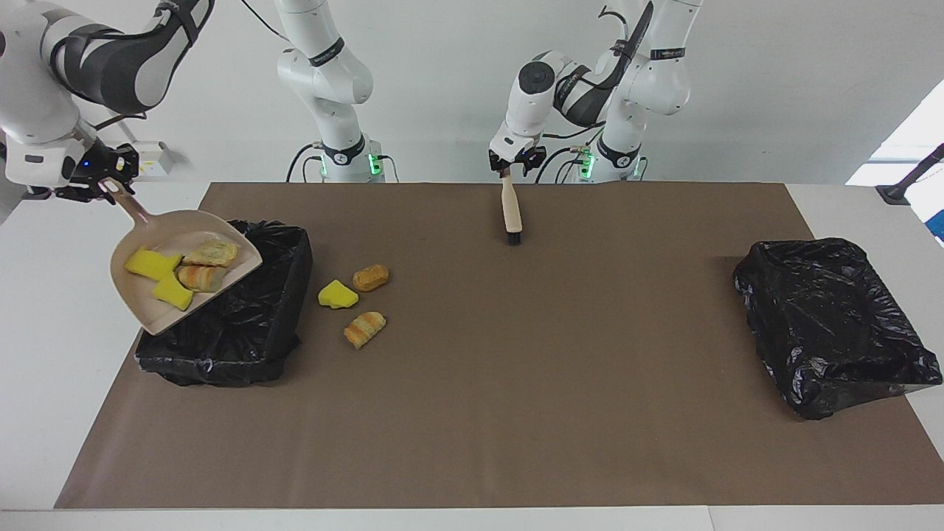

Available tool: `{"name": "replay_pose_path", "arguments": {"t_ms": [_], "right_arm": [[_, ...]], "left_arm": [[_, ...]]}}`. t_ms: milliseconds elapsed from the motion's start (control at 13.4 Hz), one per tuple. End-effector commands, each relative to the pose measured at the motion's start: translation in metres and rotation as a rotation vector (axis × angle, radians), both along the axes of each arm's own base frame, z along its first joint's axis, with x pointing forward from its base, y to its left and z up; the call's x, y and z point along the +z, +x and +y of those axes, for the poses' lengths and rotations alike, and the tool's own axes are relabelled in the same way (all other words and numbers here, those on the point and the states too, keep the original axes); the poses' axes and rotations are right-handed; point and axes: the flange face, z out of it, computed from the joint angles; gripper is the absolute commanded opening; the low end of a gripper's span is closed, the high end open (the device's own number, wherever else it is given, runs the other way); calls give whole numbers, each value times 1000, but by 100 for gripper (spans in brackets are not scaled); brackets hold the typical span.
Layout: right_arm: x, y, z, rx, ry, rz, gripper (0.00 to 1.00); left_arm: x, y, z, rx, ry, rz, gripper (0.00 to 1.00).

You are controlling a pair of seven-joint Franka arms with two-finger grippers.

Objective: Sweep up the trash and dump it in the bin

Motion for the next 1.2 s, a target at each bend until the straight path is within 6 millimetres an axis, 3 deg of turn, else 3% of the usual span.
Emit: {"name": "replay_pose_path", "arguments": {"t_ms": [0, 299, 449, 674, 823, 973, 1123], "right_arm": [[2, -9, 1, 143, -94, 45, 0], [-8, -4, 30, 303, -233, 112, 0], [-6, 6, 47, 362, -283, 123, 0], [-1, 12, 48, 424, -349, 147, 0], [4, 14, 45, 456, -392, 170, 0], [8, 16, 44, 484, -436, 202, 0], [16, 20, 55, 512, -449, 205, 0]], "left_arm": [[0, 31, 2, -25, -15, 28, 100], [27, 118, 27, -45, 36, -87, 100], [52, 158, 56, -89, 50, -100, 100], [131, 225, 120, -109, 7, -104, 100], [180, 245, 154, -111, -1, -86, 100], [216, 264, 195, -75, -18, -118, 100], [254, 280, 227, -69, -35, -157, 100]]}}
